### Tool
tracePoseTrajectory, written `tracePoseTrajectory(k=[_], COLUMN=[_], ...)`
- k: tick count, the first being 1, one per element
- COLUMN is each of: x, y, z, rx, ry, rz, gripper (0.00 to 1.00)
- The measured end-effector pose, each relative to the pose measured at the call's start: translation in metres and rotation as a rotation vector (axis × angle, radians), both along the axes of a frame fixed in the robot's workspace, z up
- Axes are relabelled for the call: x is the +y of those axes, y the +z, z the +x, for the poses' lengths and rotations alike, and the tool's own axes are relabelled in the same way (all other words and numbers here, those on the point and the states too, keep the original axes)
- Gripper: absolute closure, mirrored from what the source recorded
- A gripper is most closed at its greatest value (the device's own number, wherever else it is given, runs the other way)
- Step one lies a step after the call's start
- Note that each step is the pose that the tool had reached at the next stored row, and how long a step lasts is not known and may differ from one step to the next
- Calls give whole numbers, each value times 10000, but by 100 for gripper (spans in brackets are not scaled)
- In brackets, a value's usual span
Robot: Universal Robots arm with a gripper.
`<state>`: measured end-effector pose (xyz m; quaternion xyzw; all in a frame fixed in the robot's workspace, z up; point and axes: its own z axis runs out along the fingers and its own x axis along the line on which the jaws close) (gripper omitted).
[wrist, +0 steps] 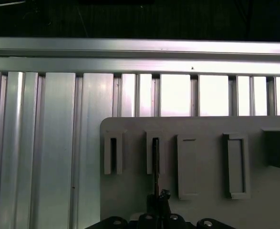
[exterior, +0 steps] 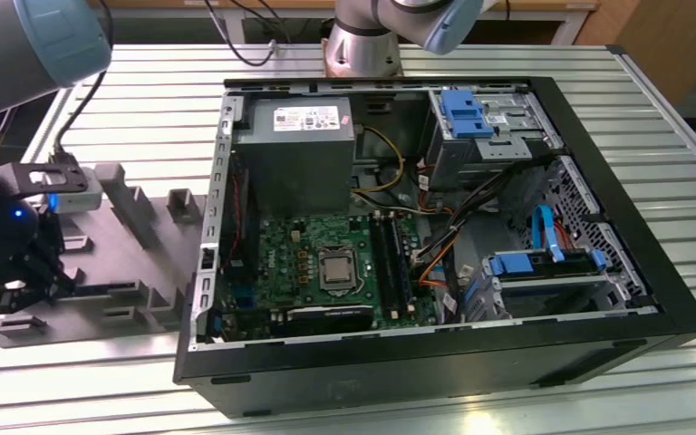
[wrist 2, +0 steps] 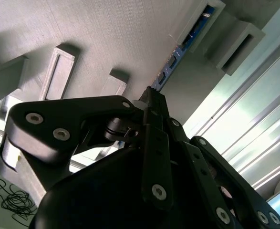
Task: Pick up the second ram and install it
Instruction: 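Pick up the second ram and move it above second insertion slot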
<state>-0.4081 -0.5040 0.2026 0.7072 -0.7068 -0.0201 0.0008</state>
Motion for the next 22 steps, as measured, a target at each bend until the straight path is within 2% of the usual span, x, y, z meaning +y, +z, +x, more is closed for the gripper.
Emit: tracePoseTrajectory(k=[22], x=[0], y=[182], z=[0], rx=[-1], ry=[0], rz=[2], gripper=[89])
